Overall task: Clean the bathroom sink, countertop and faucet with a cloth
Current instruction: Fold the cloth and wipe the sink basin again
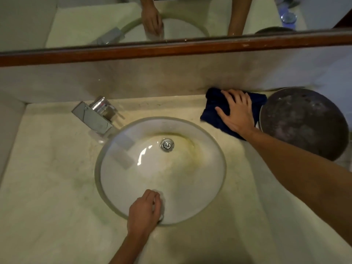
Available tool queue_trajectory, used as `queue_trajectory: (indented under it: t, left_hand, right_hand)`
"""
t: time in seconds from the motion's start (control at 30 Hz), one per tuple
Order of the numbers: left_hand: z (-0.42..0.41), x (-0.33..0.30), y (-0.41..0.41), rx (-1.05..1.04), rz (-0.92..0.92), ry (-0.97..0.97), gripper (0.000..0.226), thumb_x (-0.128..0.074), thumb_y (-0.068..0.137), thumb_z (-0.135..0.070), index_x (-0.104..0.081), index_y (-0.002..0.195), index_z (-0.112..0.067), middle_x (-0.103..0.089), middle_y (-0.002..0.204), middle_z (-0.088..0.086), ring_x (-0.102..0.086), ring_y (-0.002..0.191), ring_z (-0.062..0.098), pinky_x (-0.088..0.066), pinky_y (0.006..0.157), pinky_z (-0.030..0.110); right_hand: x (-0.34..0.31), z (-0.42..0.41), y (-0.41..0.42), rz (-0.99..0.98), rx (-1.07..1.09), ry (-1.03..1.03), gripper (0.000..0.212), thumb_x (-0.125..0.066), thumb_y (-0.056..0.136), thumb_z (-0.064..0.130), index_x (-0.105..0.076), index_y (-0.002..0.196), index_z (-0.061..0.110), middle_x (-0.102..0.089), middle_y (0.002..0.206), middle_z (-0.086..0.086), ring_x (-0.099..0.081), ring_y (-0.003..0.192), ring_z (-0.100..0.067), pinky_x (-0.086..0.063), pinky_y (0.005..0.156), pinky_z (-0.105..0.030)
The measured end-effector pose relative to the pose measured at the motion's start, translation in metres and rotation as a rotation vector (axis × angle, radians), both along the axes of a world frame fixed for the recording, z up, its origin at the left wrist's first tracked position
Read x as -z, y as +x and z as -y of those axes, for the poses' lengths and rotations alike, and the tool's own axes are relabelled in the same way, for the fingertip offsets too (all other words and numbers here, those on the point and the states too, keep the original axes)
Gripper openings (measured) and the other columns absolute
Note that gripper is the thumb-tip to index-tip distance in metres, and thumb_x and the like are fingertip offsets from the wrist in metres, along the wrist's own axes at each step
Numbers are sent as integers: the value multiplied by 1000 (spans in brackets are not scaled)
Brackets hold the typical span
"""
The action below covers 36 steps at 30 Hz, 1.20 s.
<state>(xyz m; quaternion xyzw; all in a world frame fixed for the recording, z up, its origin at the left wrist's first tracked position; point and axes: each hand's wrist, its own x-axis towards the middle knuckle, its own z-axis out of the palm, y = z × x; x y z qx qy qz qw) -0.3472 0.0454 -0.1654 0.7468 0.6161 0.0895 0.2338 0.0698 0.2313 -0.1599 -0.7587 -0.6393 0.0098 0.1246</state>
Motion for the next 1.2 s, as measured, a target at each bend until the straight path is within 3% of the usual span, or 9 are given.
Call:
queue_trajectory:
  t: [0.17,0.37,0.5,0.7,0.9,1.2]
  left_hand:
    - [1,-2,2,-42,-11,11,19,-53,95,-30,-62,80,-25,-61,78,-13,-55,56,4,-38,55,24]
    - [2,-6,5,-69,-67,-19,19,-61,98,-21,-62,79,-23,-60,75,-10,-57,58,12,-39,57,28]
    - [2,-10,7,-60,-71,-42,20,-58,99,-24,-62,81,-20,-62,74,-5,-59,60,17,-48,59,33]
    - [2,-9,6,-33,-90,-52,25,-51,101,-27,-64,82,-18,-62,77,-4,-57,64,17,-38,61,31]
    - [3,-9,7,-37,-83,-52,28,-49,100,-26,-63,78,-17,-61,74,-3,-56,65,19,-39,59,33]
    - [1,-5,4,-14,-99,-33,31,-46,99,-31,-62,77,-17,-63,74,0,-57,65,23,-48,61,37]
  right_hand:
    - [0,10,-8,12,-7,8,63,-41,101,55,-38,154,20,-46,149,-13,-38,138,-38,-17,122,-51]
    - [-3,46,-23,-15,-33,2,63,-40,102,52,-35,156,20,-41,154,-11,-34,143,-37,-15,124,-51]
    - [-5,84,-35,0,-77,-27,63,-39,103,52,-32,157,21,-39,156,-8,-32,145,-33,-15,125,-50]
    - [-8,164,-46,-30,-133,-60,64,-46,101,47,-29,158,23,-37,157,-6,-32,146,-31,-14,125,-50]
    - [-15,234,-15,-55,-146,-71,62,-46,102,45,-32,157,20,-37,157,-6,-32,146,-30,-14,125,-50]
    - [-22,324,73,-27,53,-58,66,-47,99,46,-34,155,15,-39,153,-12,-37,139,-37,-25,119,-51]
